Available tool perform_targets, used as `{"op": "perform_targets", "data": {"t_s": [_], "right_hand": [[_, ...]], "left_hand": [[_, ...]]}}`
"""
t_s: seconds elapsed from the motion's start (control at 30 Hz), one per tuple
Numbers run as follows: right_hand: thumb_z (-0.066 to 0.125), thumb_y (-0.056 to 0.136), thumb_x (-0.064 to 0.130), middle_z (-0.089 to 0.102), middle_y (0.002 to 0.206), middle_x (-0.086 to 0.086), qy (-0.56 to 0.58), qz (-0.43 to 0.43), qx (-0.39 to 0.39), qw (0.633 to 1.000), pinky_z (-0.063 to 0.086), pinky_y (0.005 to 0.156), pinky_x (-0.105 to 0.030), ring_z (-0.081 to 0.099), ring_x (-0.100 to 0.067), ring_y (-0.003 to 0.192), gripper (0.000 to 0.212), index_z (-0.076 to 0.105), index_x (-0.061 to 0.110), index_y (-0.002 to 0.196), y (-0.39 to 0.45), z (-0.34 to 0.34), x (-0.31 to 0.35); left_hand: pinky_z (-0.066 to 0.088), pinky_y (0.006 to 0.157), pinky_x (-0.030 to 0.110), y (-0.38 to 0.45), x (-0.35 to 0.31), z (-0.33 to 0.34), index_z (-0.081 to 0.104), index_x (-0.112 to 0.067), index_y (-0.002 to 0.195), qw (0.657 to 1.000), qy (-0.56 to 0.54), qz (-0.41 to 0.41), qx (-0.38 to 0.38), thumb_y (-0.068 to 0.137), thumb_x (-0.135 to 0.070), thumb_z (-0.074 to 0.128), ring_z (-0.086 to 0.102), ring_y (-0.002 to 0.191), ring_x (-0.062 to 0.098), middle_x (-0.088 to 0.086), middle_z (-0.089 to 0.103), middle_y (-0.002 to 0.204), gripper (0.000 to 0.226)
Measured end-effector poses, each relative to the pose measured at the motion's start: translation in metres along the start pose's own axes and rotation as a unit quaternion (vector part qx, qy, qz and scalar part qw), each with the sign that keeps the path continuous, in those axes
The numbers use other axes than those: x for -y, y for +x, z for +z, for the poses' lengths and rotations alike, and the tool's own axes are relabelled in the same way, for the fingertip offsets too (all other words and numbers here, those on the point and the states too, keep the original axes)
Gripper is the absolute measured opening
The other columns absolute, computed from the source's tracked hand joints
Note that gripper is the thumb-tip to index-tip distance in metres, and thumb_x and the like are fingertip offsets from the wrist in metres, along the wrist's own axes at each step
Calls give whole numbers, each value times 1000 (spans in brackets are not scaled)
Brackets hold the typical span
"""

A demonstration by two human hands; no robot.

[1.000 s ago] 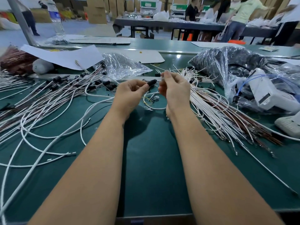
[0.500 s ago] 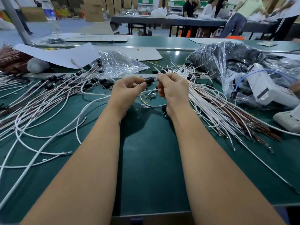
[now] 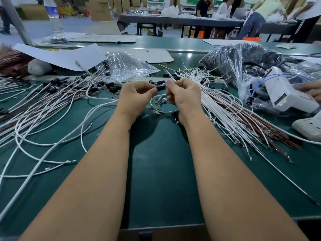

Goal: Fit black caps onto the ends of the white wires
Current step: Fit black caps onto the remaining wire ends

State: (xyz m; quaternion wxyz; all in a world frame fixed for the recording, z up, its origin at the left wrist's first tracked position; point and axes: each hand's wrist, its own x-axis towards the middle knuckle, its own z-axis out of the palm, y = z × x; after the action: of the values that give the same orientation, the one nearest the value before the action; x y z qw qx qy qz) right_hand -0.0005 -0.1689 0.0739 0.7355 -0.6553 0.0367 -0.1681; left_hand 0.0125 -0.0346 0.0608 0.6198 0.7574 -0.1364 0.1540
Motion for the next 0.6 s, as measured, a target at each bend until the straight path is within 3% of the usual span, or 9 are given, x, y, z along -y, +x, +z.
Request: {"op": "perform_targets", "data": {"t_s": [0.13, 0.23, 0.37, 0.6], "right_hand": [[66, 89, 8, 55, 55, 0, -39, -16, 3, 999, 42, 48, -20, 48, -8, 44, 25, 53, 13, 68, 1, -1, -4], [66, 89, 8, 56, 55, 0, -39, -18, 6, 999, 43, 48, -19, 49, -7, 44, 23, 55, 12, 69, 2, -1, -4], [60, 94, 13, 55, 55, -2, 50, 58, 24, 997, 41, 43, -22, 46, -10, 41, 24, 52, 12, 71, 4, 0, -5], [58, 96, 11, 53, 58, -5, 7, 41, 51, 998, 40, 47, -24, 45, -11, 44, 23, 51, 11, 74, 4, 0, -9]], "left_hand": [[52, 72, 24, -2, -2, 0, 69, -19, 72, 1000, 9, 6, 10, 86, -3, 68, 60, 62, 9, -11, 66, 57, 21], [50, 69, 17, -3, -3, 0, 70, -12, 75, 1000, 15, -3, 11, 86, -3, 67, 58, 57, 3, -10, 64, 56, 14], [48, 67, 13, -5, -6, 0, 70, -3, 83, 1000, 9, -2, 19, 87, -2, 66, 56, 57, 1, 0, 64, 63, 6], [49, 72, 16, -3, -5, -3, 69, -10, 76, 999, -3, -23, 30, 87, -4, 67, 58, 60, 5, -5, 66, 59, 12]]}}
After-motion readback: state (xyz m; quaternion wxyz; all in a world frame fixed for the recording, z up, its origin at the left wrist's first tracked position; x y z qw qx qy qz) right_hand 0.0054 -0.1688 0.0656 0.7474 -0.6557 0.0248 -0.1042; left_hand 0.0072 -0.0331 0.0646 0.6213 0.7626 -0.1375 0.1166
